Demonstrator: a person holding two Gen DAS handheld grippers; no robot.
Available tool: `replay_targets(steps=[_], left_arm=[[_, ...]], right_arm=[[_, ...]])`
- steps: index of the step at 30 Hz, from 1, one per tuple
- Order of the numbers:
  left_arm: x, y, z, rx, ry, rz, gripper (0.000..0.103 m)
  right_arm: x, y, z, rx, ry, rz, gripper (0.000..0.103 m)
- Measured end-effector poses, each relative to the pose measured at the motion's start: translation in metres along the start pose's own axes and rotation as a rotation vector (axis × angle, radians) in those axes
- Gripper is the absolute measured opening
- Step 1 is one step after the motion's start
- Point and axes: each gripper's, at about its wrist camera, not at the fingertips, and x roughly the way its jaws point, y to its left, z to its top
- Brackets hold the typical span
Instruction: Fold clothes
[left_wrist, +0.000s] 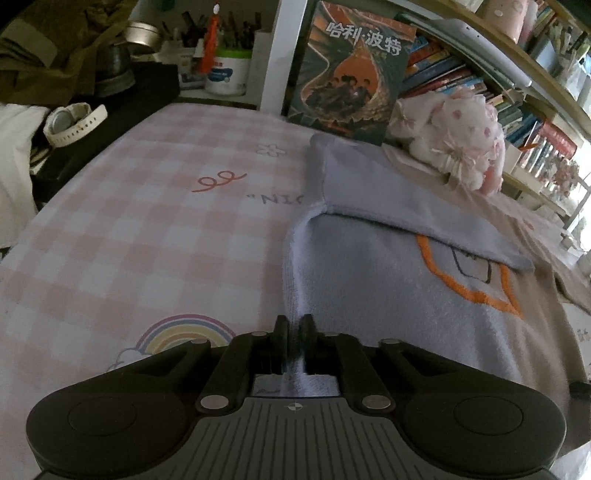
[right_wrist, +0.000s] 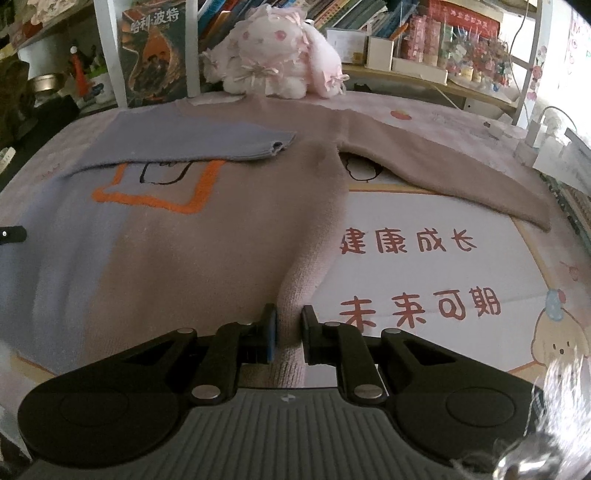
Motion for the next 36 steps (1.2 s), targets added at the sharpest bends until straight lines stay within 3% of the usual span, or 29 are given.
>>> replay_targets(steps=[7,9,11,13,19,22,30,36], left_arm=[[-0.033,-0.003,-0.004,-0.019,-0.066,-0.042,0.013],[-0.042,-0.01,-0.01,-0.009,-0.071,-0.059,0.019],[-0.046,-0.019,-0.017,0.008,-0.061,-0.061,0.04],[-0.048,-0.027,-0.024,0.029,-0.046,-0.059,0.05],[-0.05,-0.041,-0.03,0.106,-0.03,-0.086,0.052],[-0.053,-0.048,-0.031,0.127,-0.04,-0.098,0.067],[-0.051,-0.065,-0.036,0.18,-0.061,-0.07,0.068],[-0.045,-0.081,-0.039,0.139,-0.062,-0.01,0.068]], right_arm=[[-0.017,0.003,-0.007,0.038,-0.032,-0.031,0.034],[-0.025,0.006,-0.01,0.043,-0.047,-0.044,0.039],[-0.032,0.009,-0.013,0.046,-0.058,-0.055,0.044],[-0.04,0.011,-0.016,0.049,-0.07,-0.066,0.049],[-0.056,0.016,-0.023,0.052,-0.085,-0.095,0.06],[-0.058,0.013,-0.025,0.062,-0.086,-0.111,0.063],[-0.055,-0.007,-0.022,0.09,-0.071,-0.126,0.064],[-0.044,-0.043,-0.013,0.127,-0.077,-0.137,0.071]])
